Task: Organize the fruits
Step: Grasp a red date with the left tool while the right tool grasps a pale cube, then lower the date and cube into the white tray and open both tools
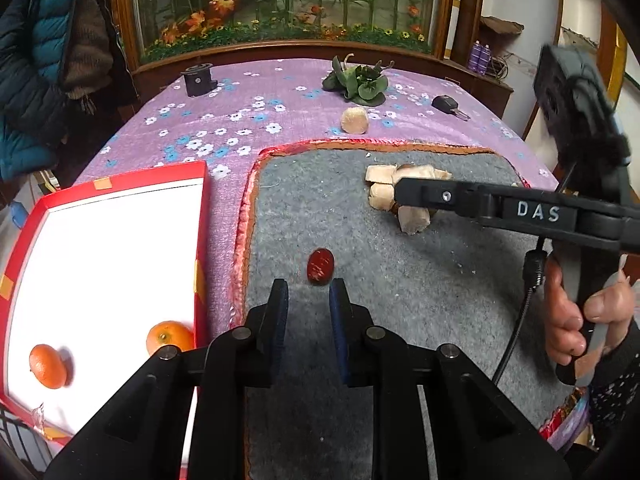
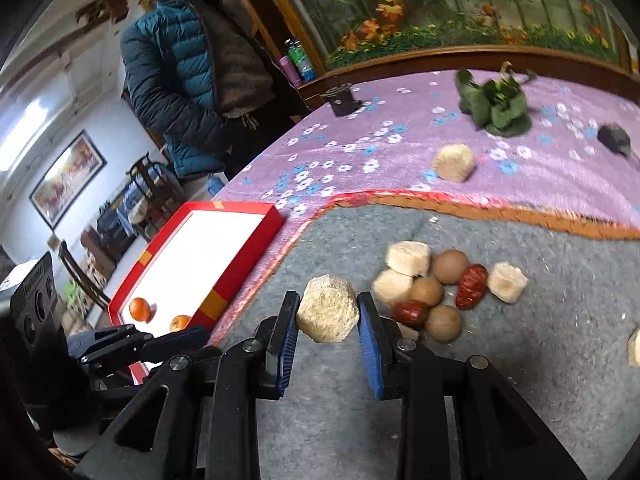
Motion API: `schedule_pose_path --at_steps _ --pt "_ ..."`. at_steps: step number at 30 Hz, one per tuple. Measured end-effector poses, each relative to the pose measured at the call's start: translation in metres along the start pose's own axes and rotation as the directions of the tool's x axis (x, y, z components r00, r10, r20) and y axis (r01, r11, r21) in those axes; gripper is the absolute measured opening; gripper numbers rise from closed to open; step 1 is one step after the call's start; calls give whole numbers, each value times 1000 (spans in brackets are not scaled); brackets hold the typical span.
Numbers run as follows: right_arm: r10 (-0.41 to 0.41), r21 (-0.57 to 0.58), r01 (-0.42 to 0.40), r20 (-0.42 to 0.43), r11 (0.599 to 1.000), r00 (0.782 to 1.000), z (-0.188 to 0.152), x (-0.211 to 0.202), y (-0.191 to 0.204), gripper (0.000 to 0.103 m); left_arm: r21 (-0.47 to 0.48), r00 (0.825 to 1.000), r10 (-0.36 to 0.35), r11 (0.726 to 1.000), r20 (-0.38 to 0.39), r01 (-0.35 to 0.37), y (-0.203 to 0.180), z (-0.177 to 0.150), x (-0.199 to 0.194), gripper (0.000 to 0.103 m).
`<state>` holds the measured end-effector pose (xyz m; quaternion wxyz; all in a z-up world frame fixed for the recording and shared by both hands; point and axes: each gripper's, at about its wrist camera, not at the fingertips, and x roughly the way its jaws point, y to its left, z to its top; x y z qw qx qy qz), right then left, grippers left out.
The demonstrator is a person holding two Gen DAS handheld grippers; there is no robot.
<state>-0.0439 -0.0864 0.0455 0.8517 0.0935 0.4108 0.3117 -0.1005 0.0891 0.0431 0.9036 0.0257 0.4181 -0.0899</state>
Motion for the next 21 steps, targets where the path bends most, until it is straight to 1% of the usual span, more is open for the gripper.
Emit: schedule_pose_path --at_steps 1,2,3,6,9,10,12,14,17,21 --pt "-3 14 3 -2 1000 1000 0 1 -5 29 9 1000 7 1000 -3 -7 -2 2 2 28" --pt "-3 23 3 -2 1000 1000 1 1 -9 29 26 1000 17 1000 -9 -17 -5 5 6 35" --pt "-2 30 2 -2 1000 1000 1 1 -13 29 37 1000 23 999 -11 -23 -8 7 8 36" --pt "6 58 -6 7 998 1000 1 -3 -22 29 63 999 5 998 -34 -3 -17 11 19 36" --pt "12 65 -13 17 998 1000 1 -8 -24 29 48 997 16 999 -74 -12 -20 14 38 36" --pt "8 61 -10 22 998 1000 1 -9 -23 29 43 996 13 999 -85 -9 -19 14 42 35" --pt "11 58 -13 25 998 1000 2 -11 -22 29 0 994 -6 1000 -105 7 -14 13 50 20" --pt "12 59 -13 25 998 1000 2 -11 -22 29 -19 995 -24 1000 -95 22 -11 12 51 16" --pt "10 61 -11 23 998 1000 2 -11 -23 29 -35 996 -34 999 -88 31 -9 12 51 16" --pt "12 58 -14 33 998 999 3 -11 -23 29 -45 997 -25 999 -71 22 -10 11 51 16"
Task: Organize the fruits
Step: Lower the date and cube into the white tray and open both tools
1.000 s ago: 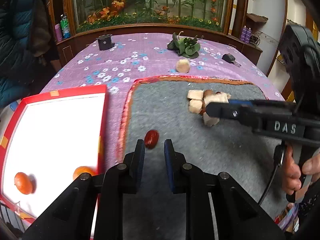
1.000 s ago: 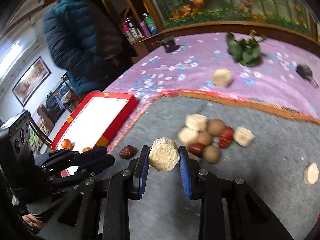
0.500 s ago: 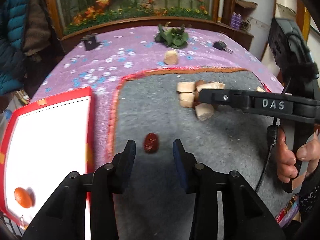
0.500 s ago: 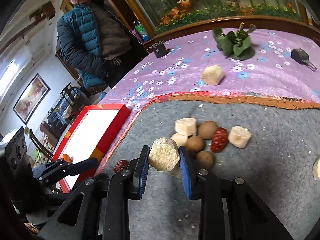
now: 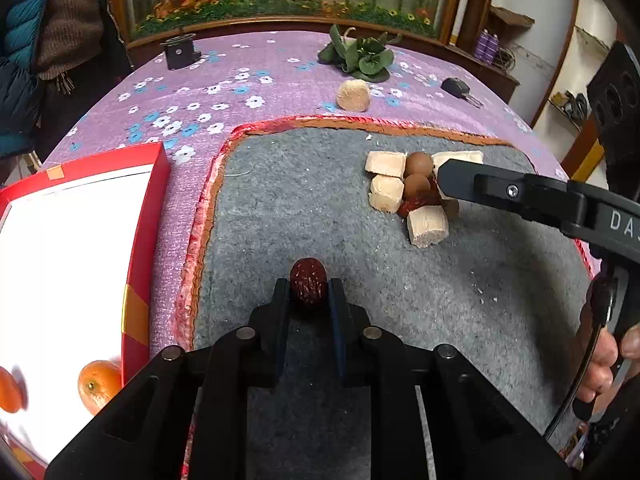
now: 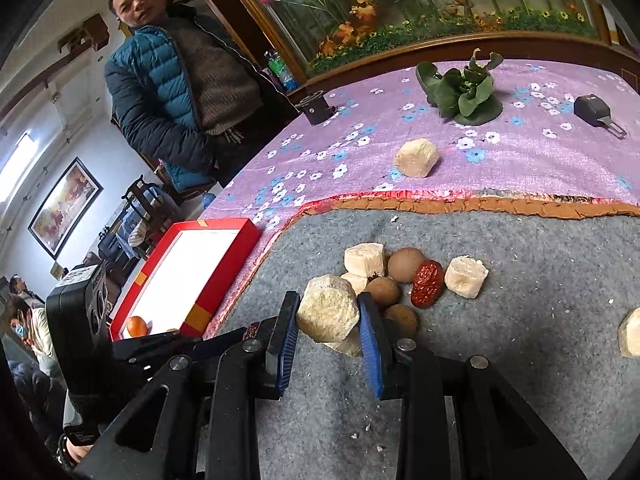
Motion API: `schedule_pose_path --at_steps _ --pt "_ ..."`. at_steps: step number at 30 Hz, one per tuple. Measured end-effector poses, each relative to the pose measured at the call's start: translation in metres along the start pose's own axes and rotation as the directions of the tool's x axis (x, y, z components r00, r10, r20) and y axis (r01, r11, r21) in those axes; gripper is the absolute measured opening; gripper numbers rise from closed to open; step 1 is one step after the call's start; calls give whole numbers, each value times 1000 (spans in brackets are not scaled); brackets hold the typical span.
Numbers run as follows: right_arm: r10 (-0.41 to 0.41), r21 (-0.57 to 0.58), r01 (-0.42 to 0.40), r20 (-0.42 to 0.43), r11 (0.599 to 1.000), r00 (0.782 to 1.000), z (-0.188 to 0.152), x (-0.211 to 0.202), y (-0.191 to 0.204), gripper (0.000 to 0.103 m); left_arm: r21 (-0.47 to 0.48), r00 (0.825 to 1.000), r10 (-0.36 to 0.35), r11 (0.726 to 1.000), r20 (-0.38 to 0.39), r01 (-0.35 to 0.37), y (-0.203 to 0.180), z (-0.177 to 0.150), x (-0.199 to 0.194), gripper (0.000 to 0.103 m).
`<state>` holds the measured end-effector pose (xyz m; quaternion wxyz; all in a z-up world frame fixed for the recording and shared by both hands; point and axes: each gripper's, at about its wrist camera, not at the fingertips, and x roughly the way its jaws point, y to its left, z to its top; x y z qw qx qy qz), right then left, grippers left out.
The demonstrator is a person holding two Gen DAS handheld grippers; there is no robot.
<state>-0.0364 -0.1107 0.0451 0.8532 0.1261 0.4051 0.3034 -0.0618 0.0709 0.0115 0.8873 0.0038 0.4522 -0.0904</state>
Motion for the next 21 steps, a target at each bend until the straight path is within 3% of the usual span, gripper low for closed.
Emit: schedule_pose_path --at_steps 8,13,21 --pt "7 -33 -8 -25 999 1000 -3 7 21 29 -24 995 26 999 95 -24 13 -13 -42 16" --pt "79 -107 -87 -70 991 994 -9 19 70 29 -65 980 124 991 158 -115 46 -30 -79 16" --pt "194 -161 -219 -156 962 968 -25 60 145 29 -167 948 294 948 119 -272 112 -65 -97 16"
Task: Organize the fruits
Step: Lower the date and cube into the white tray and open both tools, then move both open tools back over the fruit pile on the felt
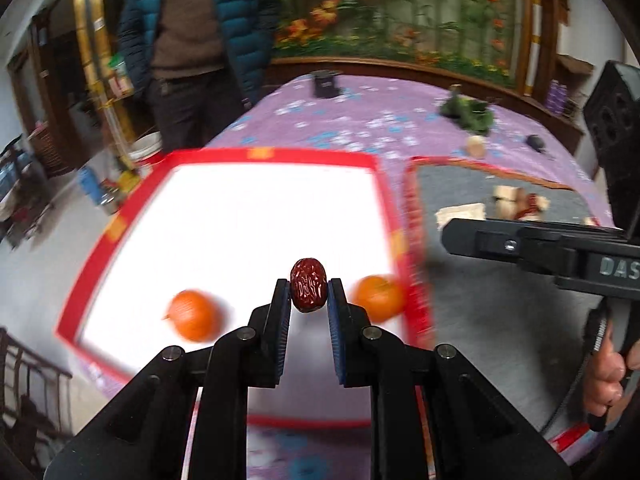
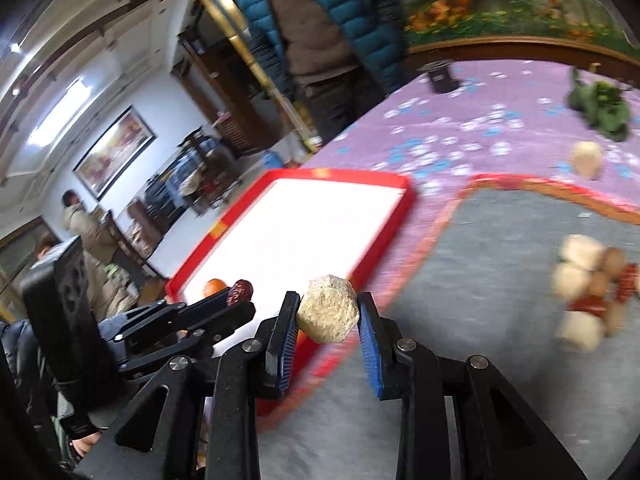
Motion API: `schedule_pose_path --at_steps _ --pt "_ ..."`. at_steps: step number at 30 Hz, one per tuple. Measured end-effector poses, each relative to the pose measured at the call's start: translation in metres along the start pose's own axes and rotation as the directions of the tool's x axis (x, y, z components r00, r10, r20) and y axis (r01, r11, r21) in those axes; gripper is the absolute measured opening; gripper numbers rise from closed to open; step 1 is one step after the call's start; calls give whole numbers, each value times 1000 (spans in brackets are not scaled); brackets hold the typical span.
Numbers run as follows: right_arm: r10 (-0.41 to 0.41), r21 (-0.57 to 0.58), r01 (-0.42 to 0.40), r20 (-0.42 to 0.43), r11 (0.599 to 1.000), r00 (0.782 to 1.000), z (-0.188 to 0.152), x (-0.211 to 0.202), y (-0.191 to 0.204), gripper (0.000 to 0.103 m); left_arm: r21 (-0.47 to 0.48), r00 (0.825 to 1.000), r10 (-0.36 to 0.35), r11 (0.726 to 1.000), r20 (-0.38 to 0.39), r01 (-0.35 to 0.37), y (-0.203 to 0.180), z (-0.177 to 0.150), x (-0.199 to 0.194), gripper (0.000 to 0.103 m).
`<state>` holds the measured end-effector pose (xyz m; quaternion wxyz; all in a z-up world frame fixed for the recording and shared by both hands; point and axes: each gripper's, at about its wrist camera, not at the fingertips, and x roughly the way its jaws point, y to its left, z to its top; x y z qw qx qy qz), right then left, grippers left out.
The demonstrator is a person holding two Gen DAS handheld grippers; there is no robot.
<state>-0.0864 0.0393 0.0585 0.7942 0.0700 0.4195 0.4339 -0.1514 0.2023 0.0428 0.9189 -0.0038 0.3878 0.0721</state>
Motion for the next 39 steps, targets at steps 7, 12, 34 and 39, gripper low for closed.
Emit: schedule_pose_path --at_steps 7,12,34,39 --pt "31 -53 -34 -60 998 998 -11 36 26 32 -33 999 29 999 -46 -30 19 -12 13 16" --pt "32 -84 -35 -39 996 999 -15 34 30 57 -30 994 95 995 -49 -97 21 -10 14 29" --pt "-19 92 11 81 996 997 -3 -15 -23 69 78 998 57 995 37 -59 -41 3 -20 64" --pt "-60 134 42 135 990 989 -9 -66 -44 69 121 999 11 993 37 -16 -60 6 -25 64"
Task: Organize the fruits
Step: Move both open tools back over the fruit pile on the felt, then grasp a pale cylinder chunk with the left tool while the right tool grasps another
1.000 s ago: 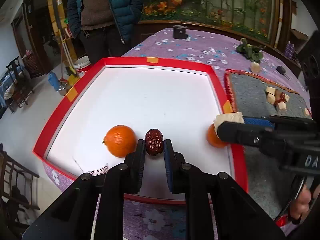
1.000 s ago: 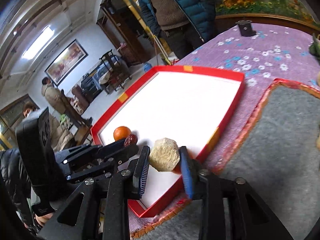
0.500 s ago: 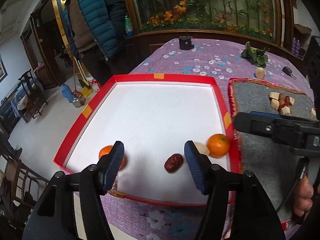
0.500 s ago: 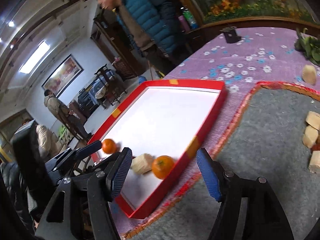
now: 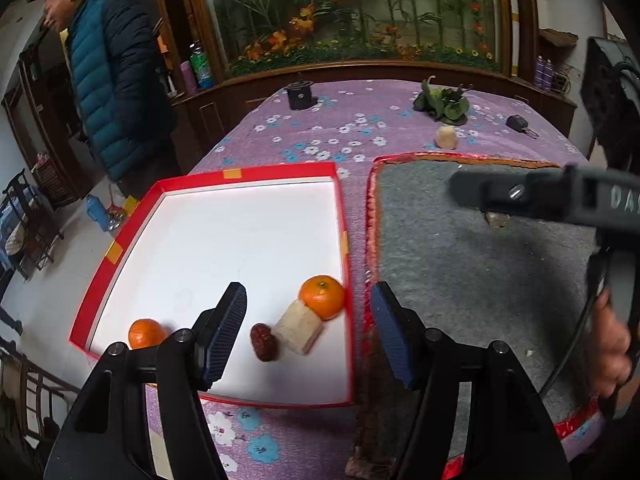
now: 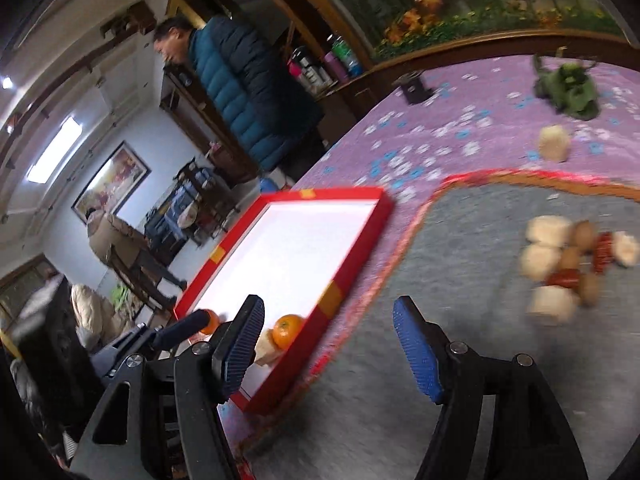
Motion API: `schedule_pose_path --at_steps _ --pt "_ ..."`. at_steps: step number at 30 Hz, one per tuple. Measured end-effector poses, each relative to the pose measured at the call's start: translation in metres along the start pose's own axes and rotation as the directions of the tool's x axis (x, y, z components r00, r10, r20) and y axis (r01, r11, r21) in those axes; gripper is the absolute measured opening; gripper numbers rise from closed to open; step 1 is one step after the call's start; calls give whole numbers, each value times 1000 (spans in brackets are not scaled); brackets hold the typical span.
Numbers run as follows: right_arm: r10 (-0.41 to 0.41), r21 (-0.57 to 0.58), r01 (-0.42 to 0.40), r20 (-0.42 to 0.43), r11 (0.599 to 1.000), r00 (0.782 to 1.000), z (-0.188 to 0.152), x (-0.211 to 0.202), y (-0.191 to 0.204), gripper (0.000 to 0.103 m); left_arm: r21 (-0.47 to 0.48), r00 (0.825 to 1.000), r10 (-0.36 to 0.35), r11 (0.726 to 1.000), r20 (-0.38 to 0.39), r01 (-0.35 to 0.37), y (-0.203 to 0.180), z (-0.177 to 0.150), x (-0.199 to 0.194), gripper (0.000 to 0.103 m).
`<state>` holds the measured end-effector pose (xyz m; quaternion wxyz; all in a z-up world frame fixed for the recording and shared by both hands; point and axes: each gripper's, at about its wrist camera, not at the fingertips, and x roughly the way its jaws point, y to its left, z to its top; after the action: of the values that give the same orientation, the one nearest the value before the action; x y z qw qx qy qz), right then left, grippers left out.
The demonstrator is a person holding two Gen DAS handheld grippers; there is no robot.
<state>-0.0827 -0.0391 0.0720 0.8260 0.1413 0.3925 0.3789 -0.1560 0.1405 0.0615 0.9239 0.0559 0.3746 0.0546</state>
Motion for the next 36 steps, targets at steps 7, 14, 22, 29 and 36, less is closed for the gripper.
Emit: schedule_pose_path --at_steps 7,14,22,29,36 --pt "-156 109 142 139 984 978 -1 -113 -78 67 45 999 -35 998 -1 35 -19 2 -3 64" --pt "-241 338 194 101 921 965 -2 -165 -167 40 94 993 -119 988 -18 120 -55 10 0 63" --pt "-413 459 396 -69 795 908 5 -134 -214 29 135 984 -177 975 -20 178 -77 19 -10 63" --pt "-644 325 636 -98 700 759 15 -117 -195 32 159 978 -207 965 -20 208 -92 33 -5 63" --pt "-636 320 632 -107 706 764 6 -116 -203 44 158 958 -274 946 -85 284 -121 53 36 63"
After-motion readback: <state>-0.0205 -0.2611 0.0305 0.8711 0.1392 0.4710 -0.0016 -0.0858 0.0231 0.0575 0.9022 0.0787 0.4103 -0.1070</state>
